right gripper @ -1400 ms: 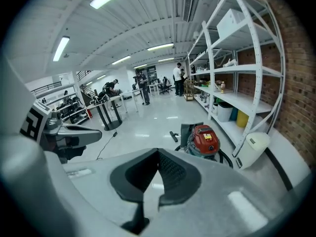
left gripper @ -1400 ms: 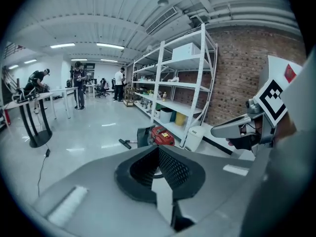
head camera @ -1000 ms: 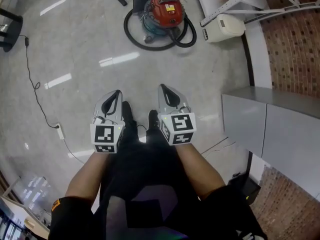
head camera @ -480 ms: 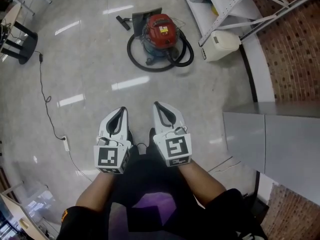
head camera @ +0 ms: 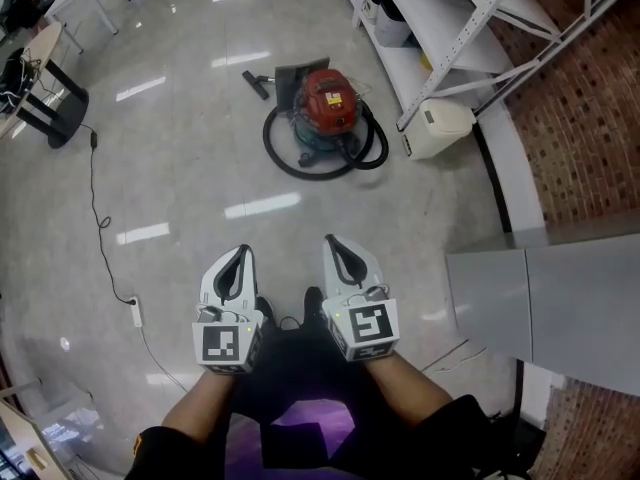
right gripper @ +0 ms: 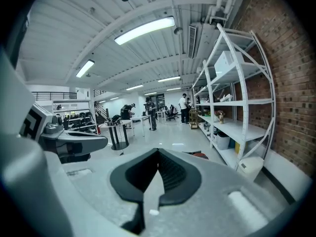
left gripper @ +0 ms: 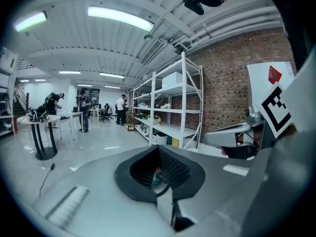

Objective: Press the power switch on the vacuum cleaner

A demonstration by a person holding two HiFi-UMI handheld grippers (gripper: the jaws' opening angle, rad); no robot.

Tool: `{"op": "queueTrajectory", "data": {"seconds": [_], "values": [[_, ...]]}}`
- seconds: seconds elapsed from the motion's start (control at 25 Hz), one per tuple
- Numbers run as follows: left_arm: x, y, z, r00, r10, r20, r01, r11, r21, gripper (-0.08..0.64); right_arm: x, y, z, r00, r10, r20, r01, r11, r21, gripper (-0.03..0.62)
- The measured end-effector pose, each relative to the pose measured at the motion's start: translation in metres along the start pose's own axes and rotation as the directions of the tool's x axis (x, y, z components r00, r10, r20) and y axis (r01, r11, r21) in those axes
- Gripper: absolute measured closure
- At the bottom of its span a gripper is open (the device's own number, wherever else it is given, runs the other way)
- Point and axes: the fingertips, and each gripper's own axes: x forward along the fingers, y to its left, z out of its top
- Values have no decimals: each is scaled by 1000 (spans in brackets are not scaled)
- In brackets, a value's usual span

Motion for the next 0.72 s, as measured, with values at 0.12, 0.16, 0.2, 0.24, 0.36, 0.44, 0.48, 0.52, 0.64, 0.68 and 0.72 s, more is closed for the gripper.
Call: {"op": "queueTrajectory", "data": {"seconds": [0.12, 0.16, 0.2, 0.24, 0.36, 0.44, 0.48, 0.52, 0.64, 0.68, 0.72], "values": [[-8, 15, -6, 1000, 3, -14, -4, 1000, -24, 545, -3, 14, -1, 1000, -8, -5, 8, 1000, -10, 600], [-10, 20, -8, 1000, 6, -16, -7, 1000, -25, 545, -3, 20, -1, 1000, -14, -9, 14, 1000, -12, 600], [-12, 24, -9, 1000, 9, -18, -10, 1000, -27, 545, -3, 25, 0, 1000, -18, -12, 18, 1000, -13, 600], [-14, 28, -9, 1000, 12, -18, -12, 1000, -27, 545, -3, 32, 1, 1000, -17, -12, 17, 1000, -10, 601], [-18, 38, -5, 1000, 11, -1, -11, 1000, -22, 545, 0, 47, 4, 1000, -7, -5, 7, 1000, 7, 601], [-21, 42, -5, 1000, 2, 1, -2, 1000, -26, 545, 1, 53, 3, 1000, -15, -7, 15, 1000, 10, 601], [-22, 43, -5, 1000, -3, 0, 3, 1000, -25, 545, 0, 53, 1, 1000, -29, -7, 29, 1000, 0, 601], [-23, 43, -6, 1000, -6, 1, 6, 1000, -20, 545, 0, 53, 1, 999, -44, -3, 44, 999, -11, 601], [-26, 44, -7, 1000, -12, 9, 12, 1000, -9, 545, -1, 55, 9, 998, -66, 3, 66, 998, -4, 601], [-27, 44, -6, 1000, -17, 10, 17, 1000, -11, 545, 0, 56, 9, 998, -64, 4, 64, 998, 1, 601], [-27, 44, -5, 1000, -22, 11, 22, 1000, -11, 545, -1, 57, 8, 998, -67, 4, 67, 998, -1, 601]]}}
